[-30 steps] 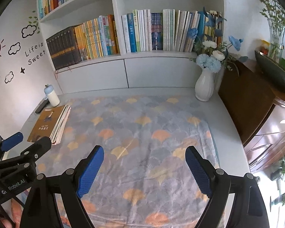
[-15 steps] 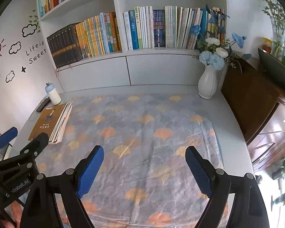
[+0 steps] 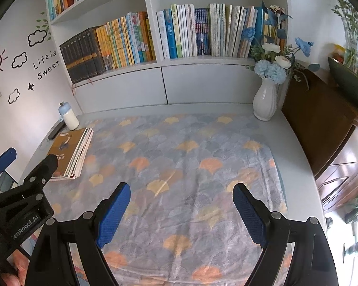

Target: Organize books

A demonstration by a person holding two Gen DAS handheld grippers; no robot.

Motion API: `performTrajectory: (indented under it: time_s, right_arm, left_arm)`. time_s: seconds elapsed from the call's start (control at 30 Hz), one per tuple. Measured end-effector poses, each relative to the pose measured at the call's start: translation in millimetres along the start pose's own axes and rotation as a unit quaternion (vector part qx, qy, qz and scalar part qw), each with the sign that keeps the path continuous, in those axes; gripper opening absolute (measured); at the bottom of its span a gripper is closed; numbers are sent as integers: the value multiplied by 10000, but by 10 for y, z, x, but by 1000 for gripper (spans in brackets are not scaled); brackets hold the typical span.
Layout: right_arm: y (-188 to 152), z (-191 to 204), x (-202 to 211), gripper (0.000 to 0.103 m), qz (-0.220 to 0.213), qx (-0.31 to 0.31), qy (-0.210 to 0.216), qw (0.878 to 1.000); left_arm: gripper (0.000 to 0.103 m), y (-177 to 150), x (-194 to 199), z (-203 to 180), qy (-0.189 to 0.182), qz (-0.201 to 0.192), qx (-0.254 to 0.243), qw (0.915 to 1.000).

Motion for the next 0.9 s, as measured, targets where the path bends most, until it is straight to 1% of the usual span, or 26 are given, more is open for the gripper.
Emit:
performTrajectory:
  time_s: [0.13, 0.3, 0.57, 0.67, 0.73, 0.8, 0.9]
  right_arm:
    - [-5, 0, -30, 86, 48, -18, -8, 10000]
    - [-64, 16, -111, 86, 213, -24, 29, 9998]
    - [-26, 81, -160, 86, 226, -58, -19, 9997]
    - [14, 159, -189, 86, 220, -80, -89, 9997]
    - [25, 209, -208, 86, 226, -101, -144, 9996]
    - [14, 261, -235, 86, 285, -131, -240, 9992]
    - [-27, 331, -289, 86, 381, -144, -430, 9982]
  left_arm:
    - [95, -29, -25, -6, -8, 73, 26, 10000]
    - [95, -89, -92, -8, -39, 243, 118, 9996]
    - [95, -63, -151, 47, -43, 414, -37, 9991]
    - [95, -50, -217, 135, -173, 438, -58, 9989]
    - [97, -67, -297, 196, -292, 535, -8, 9981]
    - [99, -103, -411, 258, -511, 621, 90, 9967]
    - [100, -184, -587, 329, -829, 790, 290, 9930]
Point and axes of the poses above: each gripper's, at about its wrist camera, not at the fingertips, and x roughly against the way its jaws point, z to its left, y to its top, the point moved 7 cm from there along -x, roughly the way its jaws point, and after that the axes turned 13 degrees about -y, right-handed, at the moved point
